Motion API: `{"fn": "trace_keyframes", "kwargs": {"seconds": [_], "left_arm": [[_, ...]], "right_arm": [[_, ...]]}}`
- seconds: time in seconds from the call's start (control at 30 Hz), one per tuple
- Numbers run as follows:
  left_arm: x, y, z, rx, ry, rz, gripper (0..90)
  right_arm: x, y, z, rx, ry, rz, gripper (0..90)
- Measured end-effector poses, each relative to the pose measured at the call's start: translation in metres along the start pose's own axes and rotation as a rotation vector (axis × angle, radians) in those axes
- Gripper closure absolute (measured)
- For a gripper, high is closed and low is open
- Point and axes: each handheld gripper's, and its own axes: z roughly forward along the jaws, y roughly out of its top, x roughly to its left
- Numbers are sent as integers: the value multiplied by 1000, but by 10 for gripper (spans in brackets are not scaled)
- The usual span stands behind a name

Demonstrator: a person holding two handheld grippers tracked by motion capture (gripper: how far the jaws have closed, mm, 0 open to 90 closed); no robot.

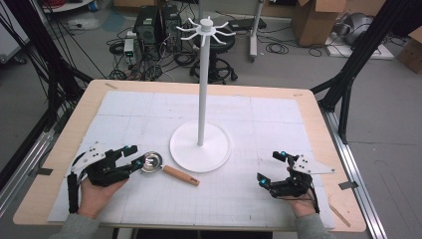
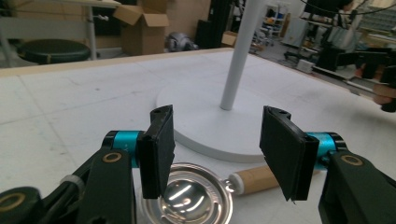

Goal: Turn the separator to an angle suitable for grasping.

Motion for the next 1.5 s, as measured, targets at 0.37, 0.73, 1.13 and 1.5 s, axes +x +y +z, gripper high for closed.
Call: {"fn": "trace_keyframes", "kwargs": {"seconds": [0.37,0.73,1.13,1.5], "left_arm": [[-4,6,9,65,47,27,877],[-3,8,20,102,67,55,896],[-15,8,50,182,31,82,896],[-16,3,74,278,25,89,897]], "right_arm": [[0,-1,3,26,5,-3,5],[0,-1,4,29,3,-7,4],[0,-2,4,34,7,-8,5],[0,-2,5,36,14,-3,5]]}}
